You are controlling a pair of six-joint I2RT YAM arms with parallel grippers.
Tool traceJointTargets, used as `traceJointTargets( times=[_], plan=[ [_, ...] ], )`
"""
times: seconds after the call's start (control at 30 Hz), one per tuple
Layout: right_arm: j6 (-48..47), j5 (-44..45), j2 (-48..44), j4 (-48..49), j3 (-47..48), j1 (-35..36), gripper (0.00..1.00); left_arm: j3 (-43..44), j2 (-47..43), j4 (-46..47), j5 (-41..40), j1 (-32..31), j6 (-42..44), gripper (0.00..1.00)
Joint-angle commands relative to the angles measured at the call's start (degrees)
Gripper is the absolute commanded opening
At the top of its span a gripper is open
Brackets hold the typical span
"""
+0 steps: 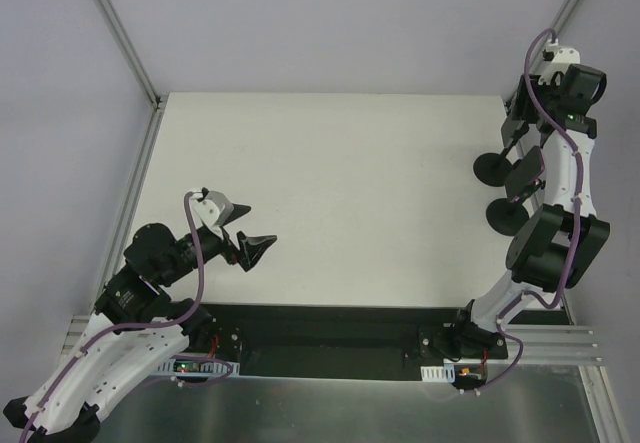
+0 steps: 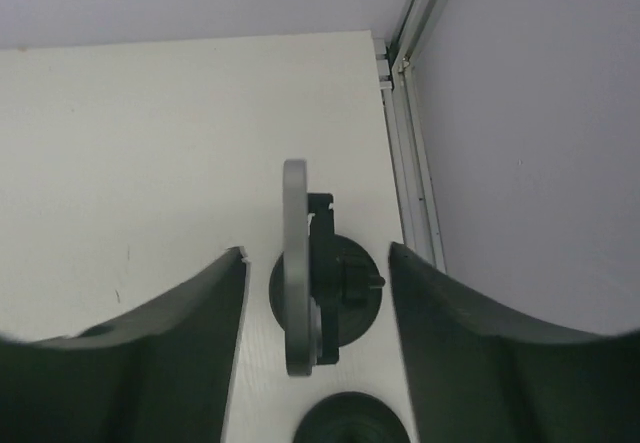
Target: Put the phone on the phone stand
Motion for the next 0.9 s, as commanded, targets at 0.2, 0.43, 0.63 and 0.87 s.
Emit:
traceJointTargets(
  times=[0.2, 0.43, 0.63, 0.87],
  plan=[
    [1.2, 17.7, -6.9, -1.5, 8.3, 4.1, 0.97, -0.3, 1.0, 2.5, 1.3, 1.3, 0.3, 0.85],
    [-2.4, 46.5, -11.6, -9.6, 19.0, 18.0, 0.96, -0.6, 1.2, 2.8, -1.2, 1.5, -0.2, 0.85],
    [-6.1, 62.7, -22.2, -12.3, 5.5, 43.9, 0.96, -0.3, 1.8, 2.9, -3.7, 1.5, -5.7, 0.86],
    [21.3, 31.4, -47.6, -16.5, -18.1, 59.2, 0.96, 2.5, 2.3, 4.0, -1.5, 1.5, -18.4, 0.87]
  ],
)
